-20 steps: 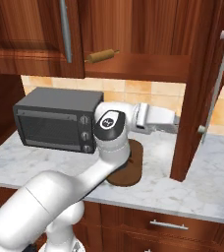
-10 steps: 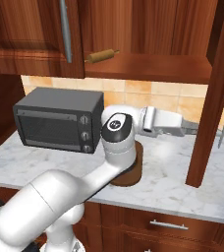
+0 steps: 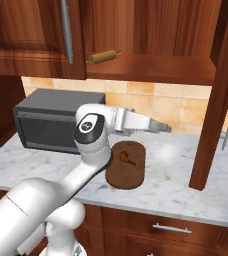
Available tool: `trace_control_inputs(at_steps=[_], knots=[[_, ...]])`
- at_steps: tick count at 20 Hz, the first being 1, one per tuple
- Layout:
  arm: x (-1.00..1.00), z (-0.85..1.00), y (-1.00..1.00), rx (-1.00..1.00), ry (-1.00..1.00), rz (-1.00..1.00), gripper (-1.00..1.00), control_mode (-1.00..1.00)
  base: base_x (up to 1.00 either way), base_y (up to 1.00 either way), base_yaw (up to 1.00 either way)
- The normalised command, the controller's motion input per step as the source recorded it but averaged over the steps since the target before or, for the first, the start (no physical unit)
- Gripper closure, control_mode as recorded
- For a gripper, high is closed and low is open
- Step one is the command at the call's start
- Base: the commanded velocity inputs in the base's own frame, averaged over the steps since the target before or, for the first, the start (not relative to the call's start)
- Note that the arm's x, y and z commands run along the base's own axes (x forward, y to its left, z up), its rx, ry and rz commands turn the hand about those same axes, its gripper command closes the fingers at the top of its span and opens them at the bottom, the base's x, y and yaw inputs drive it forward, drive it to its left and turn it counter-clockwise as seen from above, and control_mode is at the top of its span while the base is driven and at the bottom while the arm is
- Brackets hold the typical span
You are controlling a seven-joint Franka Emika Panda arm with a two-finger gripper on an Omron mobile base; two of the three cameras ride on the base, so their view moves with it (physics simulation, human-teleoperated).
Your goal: Open the cabinet, retrieve the rolling pin, and place it next to the meat on the cutting board to prepare for tenderizing.
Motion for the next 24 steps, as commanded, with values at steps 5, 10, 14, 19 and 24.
trace_control_inputs(at_steps=[5, 10, 14, 19, 24], knots=[[0.0, 0.0, 0.7, 0.0, -0.17, 0.25, -1.0, -1.0, 0.0, 0.0, 0.0], [0.0, 0.0, 0.61, 0.0, -0.2, 0.39, -1.0, -1.0, 0.0, 0.0, 0.0], [0.0, 0.0, 0.62, 0.04, -0.16, 0.44, -1.0, -1.0, 0.0, 0.0, 0.0], [0.08, 0.14, 0.74, 0.05, -0.07, 0.4, -1.0, -1.0, 0.0, 0.0, 0.0], [0.3, 0.18, 0.76, 0.08, -0.01, 0.34, -1.0, -1.0, 0.0, 0.0, 0.0]])
